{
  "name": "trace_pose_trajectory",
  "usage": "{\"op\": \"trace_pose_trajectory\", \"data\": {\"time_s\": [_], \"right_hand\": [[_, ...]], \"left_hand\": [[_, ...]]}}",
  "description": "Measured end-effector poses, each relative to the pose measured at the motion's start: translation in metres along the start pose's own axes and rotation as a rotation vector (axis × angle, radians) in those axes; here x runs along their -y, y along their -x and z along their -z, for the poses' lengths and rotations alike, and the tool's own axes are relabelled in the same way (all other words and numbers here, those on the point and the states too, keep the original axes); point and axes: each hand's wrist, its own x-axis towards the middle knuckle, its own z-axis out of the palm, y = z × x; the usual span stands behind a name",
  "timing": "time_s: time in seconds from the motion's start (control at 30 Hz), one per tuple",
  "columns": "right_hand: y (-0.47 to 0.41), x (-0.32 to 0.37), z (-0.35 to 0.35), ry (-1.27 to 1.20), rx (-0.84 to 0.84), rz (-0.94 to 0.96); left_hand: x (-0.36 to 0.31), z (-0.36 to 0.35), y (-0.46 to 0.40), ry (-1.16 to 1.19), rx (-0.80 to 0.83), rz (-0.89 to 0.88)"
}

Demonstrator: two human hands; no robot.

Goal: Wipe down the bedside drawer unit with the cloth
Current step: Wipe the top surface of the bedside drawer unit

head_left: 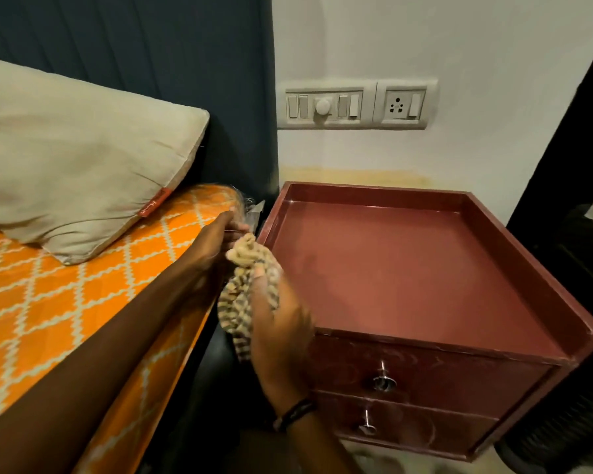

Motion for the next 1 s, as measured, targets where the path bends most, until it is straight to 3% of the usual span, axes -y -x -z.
{"op": "trace_pose_trajectory", "data": {"time_s": [0.13, 0.2, 0.47, 0.67, 0.8, 1.0], "right_hand": [[0.022, 0.001, -0.024, 0.054, -0.046, 0.103], [0.008, 0.004, -0.038, 0.052, -0.066, 0.054], [-0.06, 0.007, -0.05, -0.017, 0.204, -0.17], [-0.004, 0.019, -0.016, 0.061, 0.355, -0.048], [-0.03, 0.03, -0.009, 0.251, 0.515, 0.021], [-0.102, 0.013, -0.056, 0.366, 0.406, 0.122]], "left_hand": [[-0.003, 0.002, 0.004, 0.065, -0.006, 0.012], [-0.002, 0.002, 0.0, 0.069, -0.009, 0.002], [0.002, -0.002, -0.001, -0.021, -0.02, -0.092], [0.002, -0.002, -0.001, -0.029, -0.045, -0.091], [0.004, 0.0, -0.003, -0.046, -0.033, -0.105], [0.005, -0.001, -0.005, 0.035, -0.013, -0.085]]}}
